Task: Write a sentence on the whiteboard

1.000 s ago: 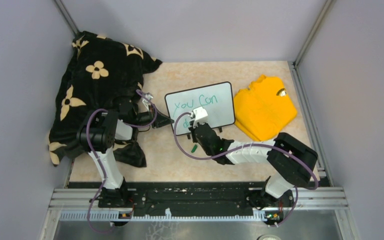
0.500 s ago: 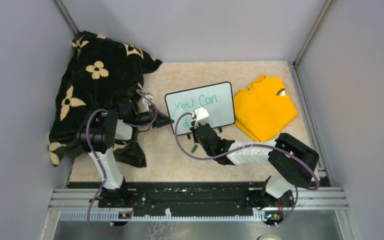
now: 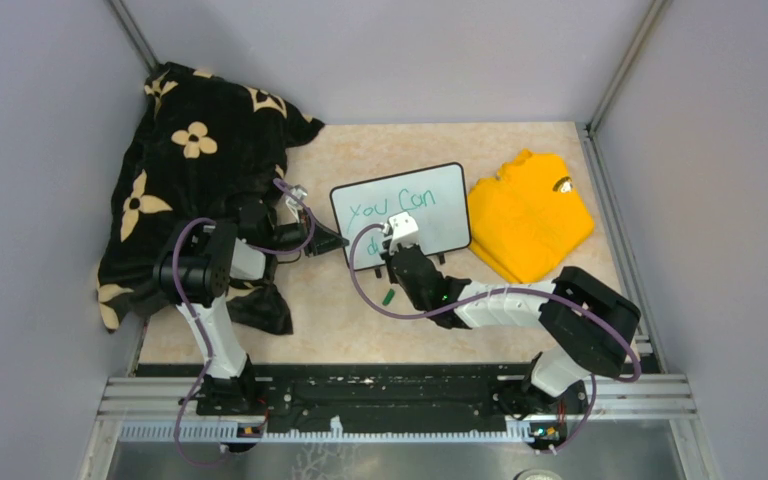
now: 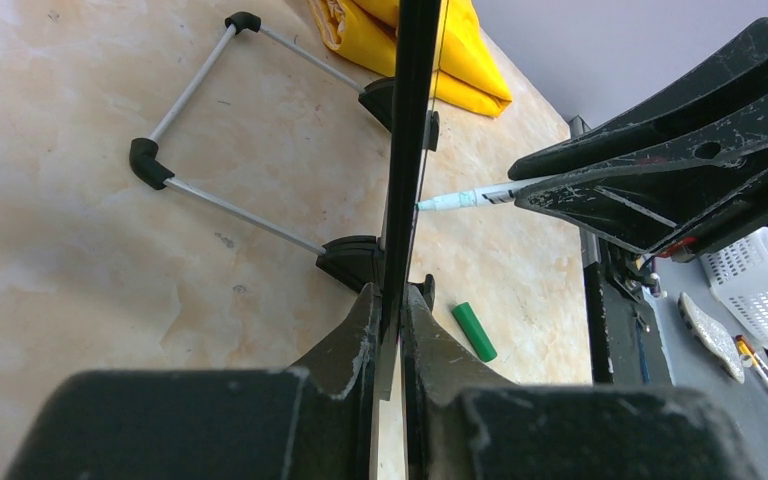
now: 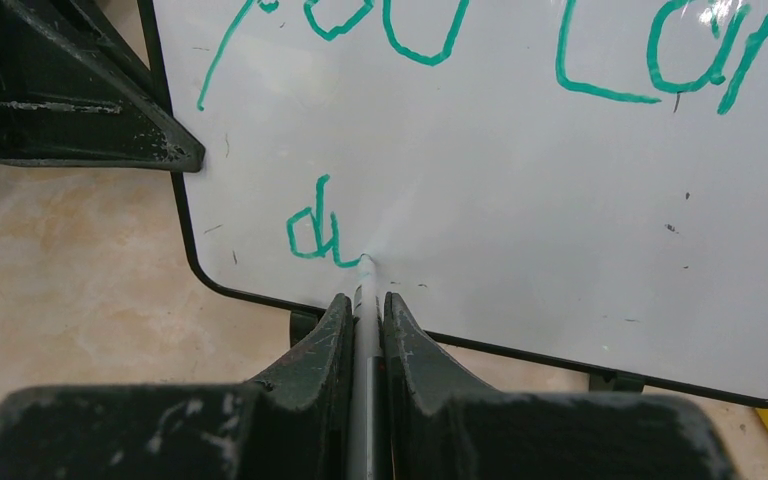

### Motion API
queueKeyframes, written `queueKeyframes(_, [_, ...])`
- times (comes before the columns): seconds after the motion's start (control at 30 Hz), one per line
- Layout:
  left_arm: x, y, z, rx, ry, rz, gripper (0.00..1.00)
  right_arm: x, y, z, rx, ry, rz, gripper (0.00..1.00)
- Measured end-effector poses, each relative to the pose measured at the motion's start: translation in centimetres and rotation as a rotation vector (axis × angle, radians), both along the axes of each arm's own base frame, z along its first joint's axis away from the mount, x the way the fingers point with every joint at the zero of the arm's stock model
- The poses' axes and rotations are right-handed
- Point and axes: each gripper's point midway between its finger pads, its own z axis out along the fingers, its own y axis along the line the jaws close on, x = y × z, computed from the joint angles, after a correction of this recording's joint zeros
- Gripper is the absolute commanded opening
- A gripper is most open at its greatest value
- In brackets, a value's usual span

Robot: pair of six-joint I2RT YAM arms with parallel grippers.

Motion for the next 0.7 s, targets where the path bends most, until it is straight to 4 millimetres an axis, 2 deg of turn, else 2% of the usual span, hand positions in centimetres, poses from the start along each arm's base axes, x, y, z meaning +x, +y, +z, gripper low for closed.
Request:
queueKeyframes(0.27, [0.0, 0.0, 0.0, 0.0, 0.0, 0.0, 0.0, 0.1, 0.1, 0.3, -0.007, -0.008, 0.004, 0.0])
queueKeyframes(0.7, [0.0, 0.0, 0.0, 0.002, -0.006, -0.001, 0.0, 1.0, 0.6, 1.9, 0.006, -0.035, 0.0, 0.0])
